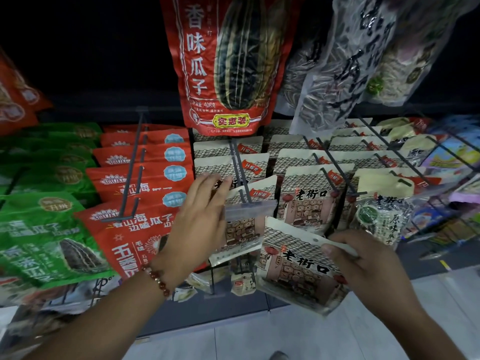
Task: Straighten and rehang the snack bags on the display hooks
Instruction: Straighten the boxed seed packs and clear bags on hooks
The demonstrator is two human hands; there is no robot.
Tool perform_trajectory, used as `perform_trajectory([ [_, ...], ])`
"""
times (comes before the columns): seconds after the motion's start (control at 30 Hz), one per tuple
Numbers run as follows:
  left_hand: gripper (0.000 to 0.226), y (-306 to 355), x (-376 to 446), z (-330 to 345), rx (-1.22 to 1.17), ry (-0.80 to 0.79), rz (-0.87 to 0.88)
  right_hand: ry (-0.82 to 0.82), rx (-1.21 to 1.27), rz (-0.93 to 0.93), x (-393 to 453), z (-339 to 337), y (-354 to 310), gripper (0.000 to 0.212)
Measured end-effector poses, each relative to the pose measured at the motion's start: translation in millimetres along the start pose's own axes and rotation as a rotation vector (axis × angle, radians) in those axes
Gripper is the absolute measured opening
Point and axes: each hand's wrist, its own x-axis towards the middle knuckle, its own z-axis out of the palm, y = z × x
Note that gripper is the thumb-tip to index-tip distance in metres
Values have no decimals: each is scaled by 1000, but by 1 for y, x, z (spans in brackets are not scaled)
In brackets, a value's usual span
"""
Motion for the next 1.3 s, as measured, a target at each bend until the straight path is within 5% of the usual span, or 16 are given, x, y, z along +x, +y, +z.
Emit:
perform_trajectory([
  [0.23,69,10,-65,9,90,-83,41,-13,-19,-24,-3,14,-4,11],
  [0.43,68,19,-100,16,-85,-223,1,-40,-24,-66,-6,27,-9,10],
  [0.63,63,41,-77,10,-111,-227,87,-77,-55,-146,-9,30,-4,9],
  [0.93,23,76,-23,23,-123,-121,233,24,-175,-216,-6,8,14,26],
  [1.3,31,134,28,43,-114,-152,183,84,-158,-233,30,-27,73,19],
])
